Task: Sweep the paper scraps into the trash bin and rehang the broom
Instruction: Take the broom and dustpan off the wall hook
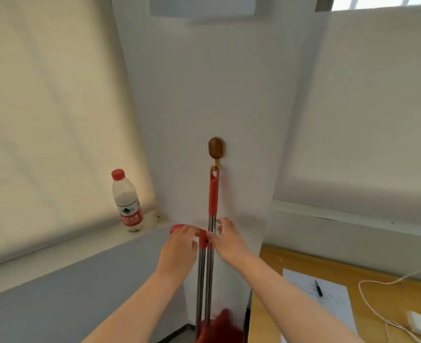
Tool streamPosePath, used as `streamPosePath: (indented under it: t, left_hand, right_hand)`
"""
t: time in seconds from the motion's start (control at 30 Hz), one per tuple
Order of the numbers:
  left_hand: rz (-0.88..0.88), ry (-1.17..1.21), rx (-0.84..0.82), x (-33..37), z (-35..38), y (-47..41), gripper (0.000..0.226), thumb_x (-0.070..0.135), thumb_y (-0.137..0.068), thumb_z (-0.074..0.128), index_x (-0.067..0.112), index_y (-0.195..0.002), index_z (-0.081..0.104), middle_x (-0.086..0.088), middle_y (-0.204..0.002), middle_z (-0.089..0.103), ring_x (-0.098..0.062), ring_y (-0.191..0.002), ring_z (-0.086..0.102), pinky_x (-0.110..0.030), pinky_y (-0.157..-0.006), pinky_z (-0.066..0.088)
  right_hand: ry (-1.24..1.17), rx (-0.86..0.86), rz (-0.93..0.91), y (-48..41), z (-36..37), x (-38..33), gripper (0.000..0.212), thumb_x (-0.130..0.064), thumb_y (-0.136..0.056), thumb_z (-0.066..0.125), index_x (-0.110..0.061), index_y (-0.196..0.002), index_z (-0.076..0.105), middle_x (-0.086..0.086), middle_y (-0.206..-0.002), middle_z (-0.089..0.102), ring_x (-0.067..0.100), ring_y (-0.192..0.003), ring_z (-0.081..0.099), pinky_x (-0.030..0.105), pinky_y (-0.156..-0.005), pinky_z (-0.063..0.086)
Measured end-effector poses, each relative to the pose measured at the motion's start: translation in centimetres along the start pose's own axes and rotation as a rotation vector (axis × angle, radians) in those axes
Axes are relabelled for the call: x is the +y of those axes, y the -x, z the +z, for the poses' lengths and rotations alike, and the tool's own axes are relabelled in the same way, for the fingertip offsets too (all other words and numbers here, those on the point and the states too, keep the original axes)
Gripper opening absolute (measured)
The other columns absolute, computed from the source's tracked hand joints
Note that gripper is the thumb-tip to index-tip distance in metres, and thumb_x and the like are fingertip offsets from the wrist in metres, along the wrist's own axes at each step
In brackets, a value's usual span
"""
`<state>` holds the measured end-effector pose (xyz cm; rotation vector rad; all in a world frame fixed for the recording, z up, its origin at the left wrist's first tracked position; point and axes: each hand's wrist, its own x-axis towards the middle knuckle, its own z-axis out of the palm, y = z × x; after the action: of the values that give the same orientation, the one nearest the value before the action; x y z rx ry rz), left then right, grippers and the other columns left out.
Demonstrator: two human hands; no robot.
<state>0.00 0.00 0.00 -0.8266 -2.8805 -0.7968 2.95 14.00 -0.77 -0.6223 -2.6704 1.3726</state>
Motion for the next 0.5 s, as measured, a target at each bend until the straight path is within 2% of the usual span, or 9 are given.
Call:
streamPosePath:
  t: [0.1,0.2,0.3,0.43,0.5]
  left_hand:
    - [-0.041,-0.070,-0.011,-1.0,1.7,-2.6,0.051,0.006,-0.097,0.049,0.018,-0.147,0.042,0.006,-0.152,0.040,-0.014,-0.140,0.042,-0.027,-0.107,0.044]
    - [-0.046,-0.149,-0.145,-2.0,2.5,-4.3,0.064,0.007,-0.100,0.050,0.016,-0.157,0.022,0.002,-0.163,0.022,-0.015,-0.151,0.026,-0.027,-0.117,0.036]
    - [0.001,-0.194,-0.211,-3.1,3.3,-4.9,0.065,0.004,-0.099,0.050,0.020,-0.156,0.024,0.004,-0.162,0.024,-0.014,-0.150,0.027,-0.027,-0.114,0.039]
    - [0.099,-0.238,-0.171,-3.4,3.0,-5.1,0.058,0.014,-0.101,0.052,0.022,-0.154,0.032,0.003,-0.161,0.030,-0.016,-0.152,0.023,-0.030,-0.123,0.022]
    - [0.160,-0.273,-0.136,-3.5,2.2,-5.0,0.053,0.018,-0.098,0.058,0.020,-0.148,0.042,0.002,-0.156,0.040,-0.017,-0.148,0.032,-0.030,-0.124,0.019]
  right_hand:
    - [-0.040,0.001,-0.019,-3.0,1.1,0.4,0.042,-0.042,-0.093,0.051,-0.018,-0.127,0.044,0.000,-0.117,0.056,0.018,-0.104,0.061,0.033,-0.090,0.052]
    - [-0.134,0.001,0.004,-4.7,2.0,0.8,0.017,-0.037,-0.097,0.047,-0.022,-0.105,0.052,-0.005,-0.094,0.061,0.014,-0.091,0.064,0.034,-0.086,0.055]
    - [-0.216,0.031,-0.009,-4.9,2.8,1.4,0.011,-0.036,-0.098,0.046,-0.027,-0.092,0.050,-0.006,-0.085,0.062,0.014,-0.085,0.066,0.034,-0.083,0.056]
    - [-0.193,0.063,-0.056,-4.4,2.0,0.0,0.015,-0.034,-0.098,0.046,-0.020,-0.098,0.052,-0.001,-0.092,0.066,0.015,-0.088,0.066,0.031,-0.081,0.054]
    - [-0.168,0.040,-0.074,-3.7,1.8,-0.8,0.015,-0.033,-0.098,0.046,-0.020,-0.099,0.052,0.000,-0.095,0.066,0.017,-0.090,0.065,0.029,-0.079,0.052]
